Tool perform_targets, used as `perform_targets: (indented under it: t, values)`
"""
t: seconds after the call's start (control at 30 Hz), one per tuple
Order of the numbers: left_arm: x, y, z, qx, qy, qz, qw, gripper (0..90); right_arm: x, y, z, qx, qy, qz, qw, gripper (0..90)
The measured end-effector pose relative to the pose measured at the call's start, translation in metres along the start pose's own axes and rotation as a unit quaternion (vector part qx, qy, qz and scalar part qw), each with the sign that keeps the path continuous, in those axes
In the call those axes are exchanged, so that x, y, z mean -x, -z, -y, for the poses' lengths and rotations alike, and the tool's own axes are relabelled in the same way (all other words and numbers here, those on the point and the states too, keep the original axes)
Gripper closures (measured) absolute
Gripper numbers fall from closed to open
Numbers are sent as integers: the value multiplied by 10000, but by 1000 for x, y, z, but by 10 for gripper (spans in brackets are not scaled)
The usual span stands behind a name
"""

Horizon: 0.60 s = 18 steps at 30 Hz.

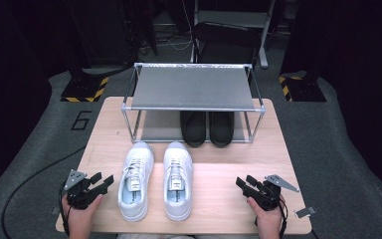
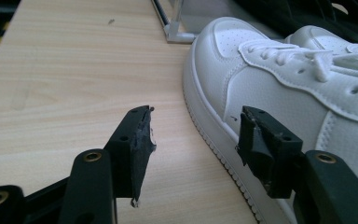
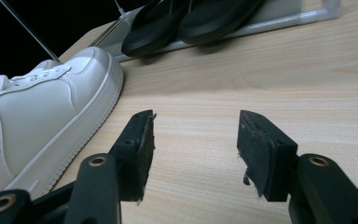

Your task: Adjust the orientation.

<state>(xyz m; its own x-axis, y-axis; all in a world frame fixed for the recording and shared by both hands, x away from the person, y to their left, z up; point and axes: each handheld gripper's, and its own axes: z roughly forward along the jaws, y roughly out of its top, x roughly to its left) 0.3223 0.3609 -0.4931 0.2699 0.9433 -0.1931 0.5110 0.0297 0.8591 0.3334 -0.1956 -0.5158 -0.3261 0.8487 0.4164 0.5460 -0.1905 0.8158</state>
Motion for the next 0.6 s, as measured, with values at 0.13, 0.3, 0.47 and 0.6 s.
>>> perform_targets:
  t: [0.13,0.3,0.47,0.6]
  values:
    - [8,7,-4,16,-104,64,9999,469,-1,0,0,14,75,84,9999,448]
    - [15,16,-9,186,94,221,9995,469,-1,0,1,11,156,66,9999,468]
    - [25,20,-14,161,-18,264,9995,449,-1,1,1,40,184,34,9998,471]
    - [31,24,-14,212,-114,389,9990,426,-2,2,1,45,213,-19,9998,487]
